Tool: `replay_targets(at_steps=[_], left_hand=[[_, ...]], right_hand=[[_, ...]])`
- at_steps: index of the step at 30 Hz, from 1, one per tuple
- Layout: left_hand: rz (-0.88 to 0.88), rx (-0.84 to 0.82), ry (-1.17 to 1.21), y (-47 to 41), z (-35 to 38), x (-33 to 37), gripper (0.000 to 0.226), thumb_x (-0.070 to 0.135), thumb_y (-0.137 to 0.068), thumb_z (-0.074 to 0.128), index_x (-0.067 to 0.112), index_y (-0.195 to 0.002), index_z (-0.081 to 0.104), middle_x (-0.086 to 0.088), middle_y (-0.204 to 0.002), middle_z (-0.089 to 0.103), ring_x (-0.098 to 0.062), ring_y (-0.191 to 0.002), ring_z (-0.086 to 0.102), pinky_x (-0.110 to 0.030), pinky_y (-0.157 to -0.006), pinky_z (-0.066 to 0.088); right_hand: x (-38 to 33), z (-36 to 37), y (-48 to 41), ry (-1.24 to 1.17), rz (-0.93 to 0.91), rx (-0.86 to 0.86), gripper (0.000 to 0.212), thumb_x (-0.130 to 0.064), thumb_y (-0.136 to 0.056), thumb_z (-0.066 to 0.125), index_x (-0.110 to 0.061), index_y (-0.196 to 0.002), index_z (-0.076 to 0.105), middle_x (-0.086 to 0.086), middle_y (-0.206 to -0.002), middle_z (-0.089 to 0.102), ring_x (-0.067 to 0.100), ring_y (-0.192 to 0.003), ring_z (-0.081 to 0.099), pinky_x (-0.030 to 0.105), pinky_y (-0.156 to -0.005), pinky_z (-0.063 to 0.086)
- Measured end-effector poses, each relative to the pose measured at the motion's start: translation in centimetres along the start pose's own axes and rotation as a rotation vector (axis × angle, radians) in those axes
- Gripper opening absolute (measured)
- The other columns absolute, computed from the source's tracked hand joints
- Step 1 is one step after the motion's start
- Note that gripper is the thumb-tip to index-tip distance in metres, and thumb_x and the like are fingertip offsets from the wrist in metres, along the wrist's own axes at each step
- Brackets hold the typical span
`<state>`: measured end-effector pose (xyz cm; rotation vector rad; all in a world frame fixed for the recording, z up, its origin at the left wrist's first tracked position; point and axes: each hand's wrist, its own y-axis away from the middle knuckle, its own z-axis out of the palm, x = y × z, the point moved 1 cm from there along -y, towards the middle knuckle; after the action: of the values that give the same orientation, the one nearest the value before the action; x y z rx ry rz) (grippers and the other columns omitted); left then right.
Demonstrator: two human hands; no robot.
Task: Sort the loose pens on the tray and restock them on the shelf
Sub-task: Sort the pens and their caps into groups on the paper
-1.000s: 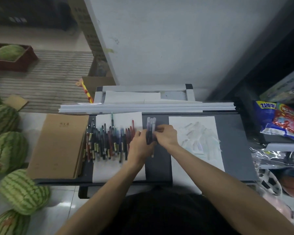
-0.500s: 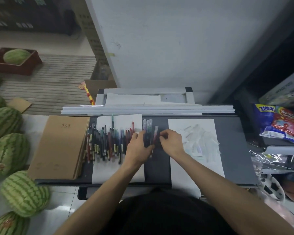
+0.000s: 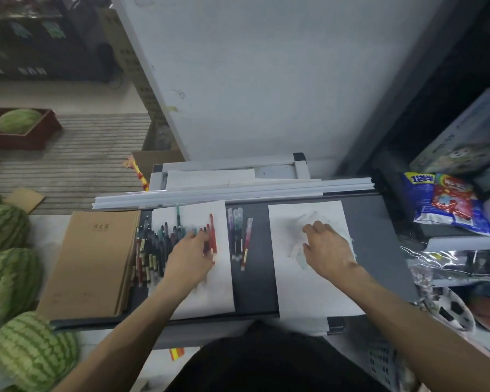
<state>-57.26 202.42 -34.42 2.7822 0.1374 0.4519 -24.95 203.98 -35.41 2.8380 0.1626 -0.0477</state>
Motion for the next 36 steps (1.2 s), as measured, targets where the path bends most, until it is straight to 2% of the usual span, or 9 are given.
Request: replay_targets(at_steps=[3,8,12,17,19,22,27,30,36], left_hand=[[-0.026,-0.016,-0.037,-0.4,-0.1,-0.5,0.032,0.023,-0.097,0.062,0.02,-0.129,0.061,-0.004,-0.12,0.065,-0.026,-0.1,0.067,-0.04,-0.085,0.058],[-0.066,-0.023,-0.099,-1.2,-0.2,-0.6,0.015,0.021,-0.095,0.062,0.015,-0.108,0.059,-0.003,-0.089,0.065,-0.025,-0.077,0.066,-0.038,-0.071,0.061],[-0.061,-0.021,-0.092,-1.4,-0.3,-0.5,0.008,0.011,-0.096,0.056,0.013,-0.103,0.057,-0.006,-0.087,0.064,-0.026,-0.076,0.066,-0.042,-0.072,0.062],[-0.103,-0.007,-0.058,-1.5,-0.3,-1.0,0.018,0.001,-0.092,0.057,0.013,-0.105,0.054,-0.004,-0.082,0.062,-0.021,-0.069,0.064,-0.038,-0.065,0.062],[-0.116,0.01,-0.017,-1.3,-0.4,-0.9,0.023,0.003,-0.092,0.059,0.014,-0.11,0.049,-0.003,-0.081,0.062,-0.019,-0.067,0.063,-0.033,-0.058,0.058],[-0.142,0.036,0.032,-0.8,-0.7,-0.7,0.025,0.012,-0.091,0.063,0.014,-0.113,0.051,-0.003,-0.084,0.064,-0.02,-0.071,0.065,-0.036,-0.063,0.06],[-0.054,0.113,0.166,1.3,-1.6,0.8,0.006,0.021,-0.093,0.063,0.015,-0.091,0.062,0.001,-0.083,0.063,-0.017,-0.071,0.062,-0.035,-0.066,0.053],[-0.014,0.124,0.253,2.9,-2.1,1.5,0.014,0.024,-0.097,0.058,0.02,-0.083,0.057,0.002,-0.085,0.058,-0.019,-0.074,0.058,-0.039,-0.07,0.053],[0.016,0.099,0.503,5.4,-3.7,3.5,0.015,0.02,-0.105,0.052,0.022,-0.098,0.065,0.003,-0.08,0.065,-0.014,-0.063,0.057,-0.031,-0.059,0.044]], right_hand=[[0.7,0.4,-0.1,0.052,0.009,-0.027,0.041,-0.019,-0.099,0.053,-0.014,-0.139,0.045,0.005,-0.129,0.052,0.024,-0.117,0.055,0.033,-0.09,0.054],[0.3,0.6,-0.6,0.071,0.002,-0.038,0.047,-0.013,-0.097,0.054,-0.016,-0.142,0.042,0.007,-0.126,0.052,0.025,-0.112,0.058,0.034,-0.081,0.054],[-0.2,0.5,-1.2,0.073,0.011,-0.036,0.038,-0.022,-0.103,0.048,-0.018,-0.14,0.043,0.008,-0.12,0.055,0.027,-0.105,0.062,0.034,-0.07,0.047],[-0.2,0.3,-1.8,0.004,0.064,-0.007,0.035,-0.038,-0.109,0.043,-0.018,-0.137,0.047,0.009,-0.117,0.059,0.032,-0.101,0.066,0.036,-0.072,0.046],[-0.1,0.4,-2.1,-0.043,0.096,-0.001,0.035,-0.037,-0.108,0.045,-0.017,-0.136,0.048,0.01,-0.113,0.061,0.033,-0.099,0.065,0.036,-0.072,0.046],[0.0,0.4,-2.3,-0.094,0.131,-0.013,0.037,-0.038,-0.106,0.047,-0.017,-0.137,0.047,0.011,-0.113,0.064,0.033,-0.1,0.065,0.038,-0.077,0.05],[0.1,0.8,-2.4,-0.111,0.131,-0.007,0.039,-0.037,-0.106,0.047,-0.016,-0.138,0.046,0.012,-0.114,0.065,0.034,-0.101,0.064,0.038,-0.075,0.048],[0.2,0.9,-2.5,-0.142,0.139,0.014,0.035,-0.035,-0.106,0.048,-0.013,-0.133,0.051,0.011,-0.112,0.067,0.033,-0.098,0.065,0.038,-0.074,0.047],[-0.1,-1.7,-1.1,-0.147,0.166,0.096,0.036,-0.054,-0.107,0.04,-0.027,-0.119,0.059,-0.002,-0.089,0.071,0.028,-0.084,0.065,0.034,-0.066,0.041]])
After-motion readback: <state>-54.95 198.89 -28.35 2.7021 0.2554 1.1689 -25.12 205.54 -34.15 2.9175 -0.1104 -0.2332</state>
